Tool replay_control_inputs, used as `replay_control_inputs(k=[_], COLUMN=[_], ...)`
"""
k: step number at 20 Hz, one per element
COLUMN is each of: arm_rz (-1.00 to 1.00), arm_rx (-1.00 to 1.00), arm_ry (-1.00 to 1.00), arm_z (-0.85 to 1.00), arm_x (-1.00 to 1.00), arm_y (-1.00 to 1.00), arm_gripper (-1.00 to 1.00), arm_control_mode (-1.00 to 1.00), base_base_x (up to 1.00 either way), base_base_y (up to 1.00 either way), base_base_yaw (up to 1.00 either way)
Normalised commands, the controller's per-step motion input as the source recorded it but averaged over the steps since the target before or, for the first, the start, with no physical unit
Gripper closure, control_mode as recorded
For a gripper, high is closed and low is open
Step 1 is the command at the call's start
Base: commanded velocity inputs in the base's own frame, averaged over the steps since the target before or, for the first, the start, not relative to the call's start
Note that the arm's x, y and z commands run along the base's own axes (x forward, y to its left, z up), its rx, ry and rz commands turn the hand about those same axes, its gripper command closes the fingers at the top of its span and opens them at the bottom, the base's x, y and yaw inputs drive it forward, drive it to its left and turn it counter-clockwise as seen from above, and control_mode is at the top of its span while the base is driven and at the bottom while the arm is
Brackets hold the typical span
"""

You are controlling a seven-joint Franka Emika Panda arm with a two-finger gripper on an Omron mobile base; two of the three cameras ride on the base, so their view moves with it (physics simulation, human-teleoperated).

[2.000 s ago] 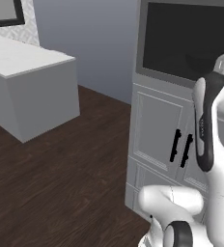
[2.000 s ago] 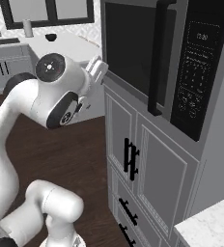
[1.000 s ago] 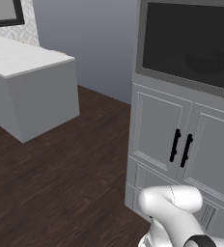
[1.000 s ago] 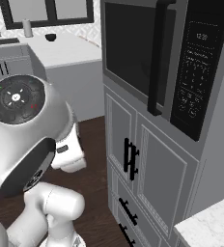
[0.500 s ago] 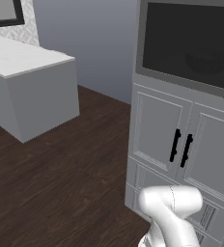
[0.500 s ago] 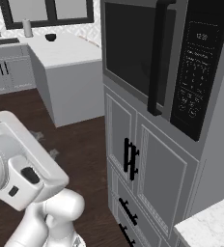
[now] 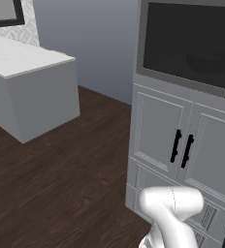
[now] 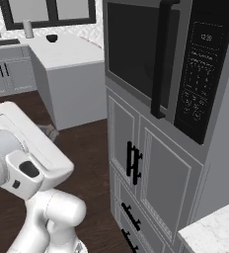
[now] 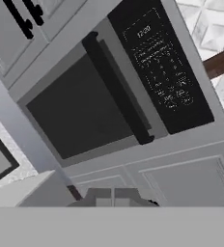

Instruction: Pick the broccoli from the sink and place it in the bowl. Then pick the bowl and place it in the microwave. Then close the microwave door and press the start button.

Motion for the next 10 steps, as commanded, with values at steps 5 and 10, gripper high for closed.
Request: replay_control_inputs(k=[5, 10], arm_rz=[-0.24, -0.14], arm_rx=[-0.2, -0.12], arm_ry=[-0.05, 0.0], arm_z=[0.0, 0.0], arm_x=[0.04, 0.1], arm_y=[-0.03, -0.11], arm_gripper=[1.0, 1.0], arm_control_mode=[-1.0, -1.0], base_base_x=[0.0, 0.0], base_base_y=[0.0, 0.0], base_base_yaw=[0.0, 0.0])
